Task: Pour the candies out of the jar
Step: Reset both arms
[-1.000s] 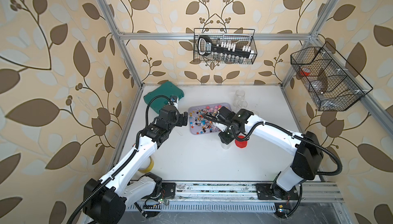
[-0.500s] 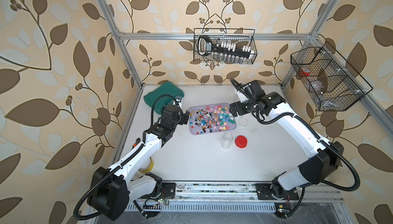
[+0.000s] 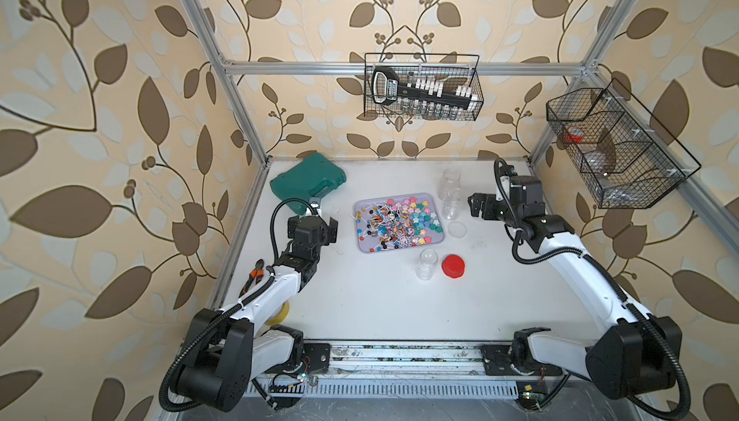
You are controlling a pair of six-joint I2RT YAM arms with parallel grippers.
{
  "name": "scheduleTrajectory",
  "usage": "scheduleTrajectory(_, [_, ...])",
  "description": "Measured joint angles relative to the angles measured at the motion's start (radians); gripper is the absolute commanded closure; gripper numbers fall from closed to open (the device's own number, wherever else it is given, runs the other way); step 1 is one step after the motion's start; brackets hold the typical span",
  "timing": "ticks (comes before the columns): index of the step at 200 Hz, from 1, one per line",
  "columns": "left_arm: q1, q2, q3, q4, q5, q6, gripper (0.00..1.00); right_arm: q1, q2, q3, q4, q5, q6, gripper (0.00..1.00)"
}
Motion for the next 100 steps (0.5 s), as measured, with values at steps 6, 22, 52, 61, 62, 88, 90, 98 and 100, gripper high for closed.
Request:
scheduleTrajectory(6, [0.005,0.011,-0.010,0.021,-0.005,-0.002,0.01,-0.003,-0.011,-0.032,0.035,0.005,-0.006,0.01])
scheduleTrajectory(22, [0.010,0.051,-0.041,0.092,-0.021,-0.006,0.01,-0.005,-0.024,-0.093,0.108,0.016,-0.040,0.01])
scheduleTrajectory(52, [0.026,0.141,-0.082,0.182,0.014,-0.014,0.01,-0.004,-0.024,-0.135,0.192,0.039,-0.116,0.01])
scheduleTrajectory(61, [0.026,0.169,-0.090,0.214,0.027,-0.014,0.01,-0.005,-0.024,-0.147,0.219,0.046,-0.127,0.01])
scheduleTrajectory(62, [0.026,0.174,-0.091,0.219,0.030,-0.014,0.01,-0.005,-0.024,-0.148,0.221,0.047,-0.128,0.01])
scheduleTrajectory(88, [0.039,0.239,-0.116,0.312,0.075,-0.014,0.01,-0.020,-0.032,-0.201,0.284,0.048,-0.142,0.01])
scheduleTrajectory(90, [0.040,0.243,-0.117,0.317,0.081,-0.014,0.01,-0.023,-0.034,-0.206,0.290,0.048,-0.142,0.01])
scheduleTrajectory(98, [0.047,0.252,-0.118,0.324,0.094,-0.015,0.01,-0.031,-0.038,-0.232,0.320,0.053,-0.128,0.01])
scheduleTrajectory(100, [0.048,0.254,-0.118,0.324,0.098,-0.015,0.01,-0.031,-0.039,-0.237,0.324,0.054,-0.126,0.01])
